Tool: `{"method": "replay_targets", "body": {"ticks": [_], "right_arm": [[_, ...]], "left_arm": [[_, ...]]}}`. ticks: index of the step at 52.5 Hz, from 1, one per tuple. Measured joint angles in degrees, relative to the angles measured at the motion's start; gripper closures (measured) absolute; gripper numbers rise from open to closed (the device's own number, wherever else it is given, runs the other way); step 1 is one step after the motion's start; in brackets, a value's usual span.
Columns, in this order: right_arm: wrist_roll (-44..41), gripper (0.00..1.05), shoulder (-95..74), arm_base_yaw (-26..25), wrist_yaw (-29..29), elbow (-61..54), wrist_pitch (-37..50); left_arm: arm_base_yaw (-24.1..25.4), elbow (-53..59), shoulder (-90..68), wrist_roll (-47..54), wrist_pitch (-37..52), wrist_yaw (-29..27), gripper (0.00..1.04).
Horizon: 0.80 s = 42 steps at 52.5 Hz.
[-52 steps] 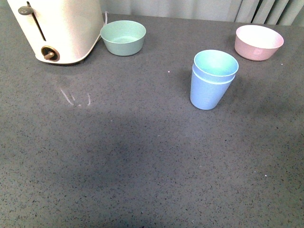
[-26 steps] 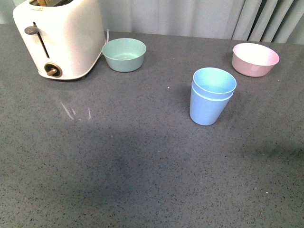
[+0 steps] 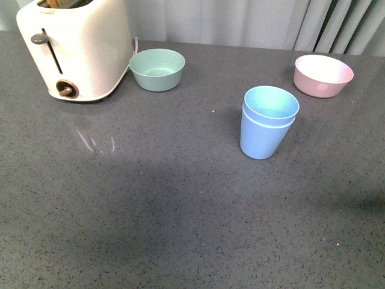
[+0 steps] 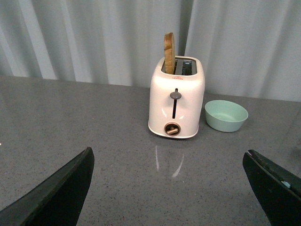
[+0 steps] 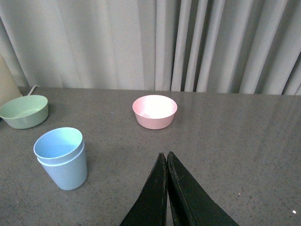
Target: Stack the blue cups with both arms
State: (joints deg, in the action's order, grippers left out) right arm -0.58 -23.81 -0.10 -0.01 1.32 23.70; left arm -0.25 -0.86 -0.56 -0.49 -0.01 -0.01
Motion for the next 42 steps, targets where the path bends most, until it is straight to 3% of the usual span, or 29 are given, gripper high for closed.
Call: {"method": "replay_targets", "body": {"ticks": [38, 42], "right_arm": [[0.0, 1.03, 13.8, 0.0, 0.0, 0.0, -13.7], [0.0, 1.03, 19.0, 0.0, -0.2, 0.0, -20.7]], "left_arm": [[0.0, 0.0, 0.0, 0.0, 0.0, 0.0, 0.09], [0.0, 0.0, 0.0, 0.0, 0.0, 0.0, 0.09]]}}
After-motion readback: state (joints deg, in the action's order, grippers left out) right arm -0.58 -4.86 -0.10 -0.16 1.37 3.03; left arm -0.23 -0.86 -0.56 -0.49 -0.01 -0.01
